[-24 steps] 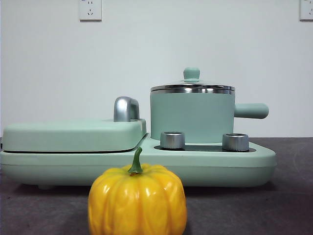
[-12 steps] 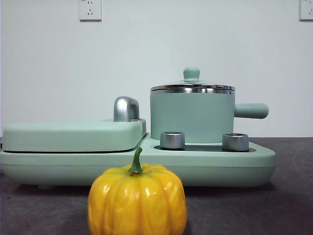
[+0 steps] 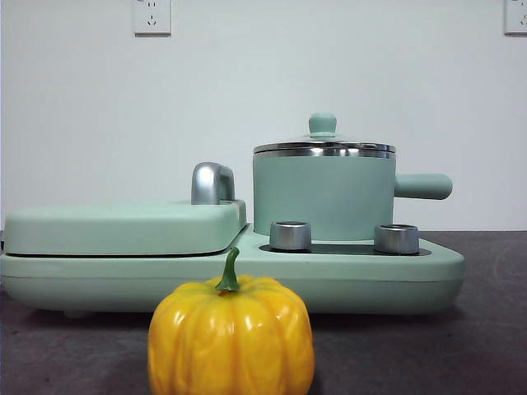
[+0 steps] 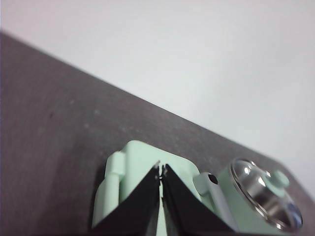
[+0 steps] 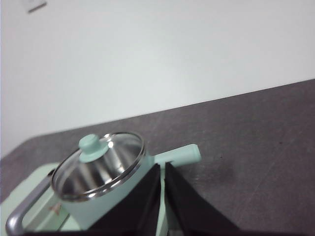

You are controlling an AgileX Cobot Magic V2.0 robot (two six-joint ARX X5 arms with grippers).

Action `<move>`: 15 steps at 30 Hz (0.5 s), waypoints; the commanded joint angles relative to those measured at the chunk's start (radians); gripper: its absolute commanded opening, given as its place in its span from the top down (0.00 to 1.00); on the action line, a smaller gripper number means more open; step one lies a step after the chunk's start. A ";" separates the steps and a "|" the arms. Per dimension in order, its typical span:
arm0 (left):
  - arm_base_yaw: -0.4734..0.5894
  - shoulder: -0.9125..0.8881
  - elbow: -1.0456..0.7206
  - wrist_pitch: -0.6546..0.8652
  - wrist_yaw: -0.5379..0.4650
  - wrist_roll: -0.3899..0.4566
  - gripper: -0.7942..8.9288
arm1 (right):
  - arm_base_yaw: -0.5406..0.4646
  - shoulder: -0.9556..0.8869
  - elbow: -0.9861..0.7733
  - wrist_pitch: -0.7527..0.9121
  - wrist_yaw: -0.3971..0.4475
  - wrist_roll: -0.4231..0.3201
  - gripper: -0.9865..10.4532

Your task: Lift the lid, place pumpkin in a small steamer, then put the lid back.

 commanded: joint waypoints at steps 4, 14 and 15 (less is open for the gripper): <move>0.000 0.148 0.142 -0.017 0.099 0.279 0.91 | 0.000 0.102 0.090 -0.050 -0.066 -0.153 0.90; -0.016 0.447 0.279 -0.011 0.226 0.471 0.91 | 0.000 0.321 0.192 -0.064 -0.190 -0.329 0.90; -0.024 0.475 0.291 -0.008 0.233 0.484 0.91 | 0.000 0.342 0.201 -0.065 -0.190 -0.345 0.90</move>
